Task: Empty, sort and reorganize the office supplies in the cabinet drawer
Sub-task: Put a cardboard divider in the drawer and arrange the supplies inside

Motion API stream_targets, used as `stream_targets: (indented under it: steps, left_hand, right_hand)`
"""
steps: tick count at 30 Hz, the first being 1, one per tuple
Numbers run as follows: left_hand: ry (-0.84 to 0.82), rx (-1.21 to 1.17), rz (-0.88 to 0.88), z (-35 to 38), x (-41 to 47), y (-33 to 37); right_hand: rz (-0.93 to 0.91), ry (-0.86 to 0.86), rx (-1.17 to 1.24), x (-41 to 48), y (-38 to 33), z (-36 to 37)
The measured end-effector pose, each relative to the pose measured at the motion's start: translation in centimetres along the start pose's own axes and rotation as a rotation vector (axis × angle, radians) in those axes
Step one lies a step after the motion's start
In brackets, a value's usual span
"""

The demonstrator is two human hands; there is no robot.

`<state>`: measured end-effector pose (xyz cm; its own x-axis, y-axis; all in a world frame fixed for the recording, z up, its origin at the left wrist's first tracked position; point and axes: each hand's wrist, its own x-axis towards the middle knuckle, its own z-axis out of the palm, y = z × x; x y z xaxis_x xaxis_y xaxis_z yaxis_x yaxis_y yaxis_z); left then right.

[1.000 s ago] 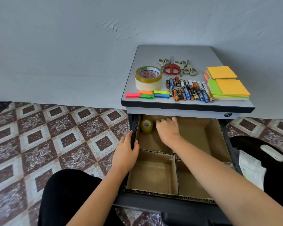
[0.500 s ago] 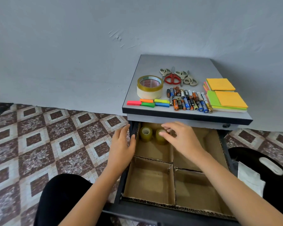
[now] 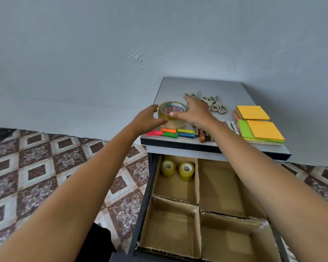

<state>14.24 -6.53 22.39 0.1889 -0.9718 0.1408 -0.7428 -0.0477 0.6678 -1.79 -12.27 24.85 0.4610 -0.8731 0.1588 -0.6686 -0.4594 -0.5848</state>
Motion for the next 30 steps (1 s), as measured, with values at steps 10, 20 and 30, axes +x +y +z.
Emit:
stream_targets:
  steps: [10,20,30]
  left_hand:
    - [-0.128,-0.06,0.03,-0.6,1.4,-0.7]
    - [-0.241,-0.015,0.055,0.3,3.1,0.0]
    - [-0.015,-0.044,0.047,0.3,3.9,0.8]
  right_hand:
    - [0.006,-0.051,-0.006,1.5,-0.2,1.2]
    - [-0.038,0.223,0.136,-2.3,1.3,0.1]
    - [-0.016,0.246,0.096,-10.5,1.8,-1.0]
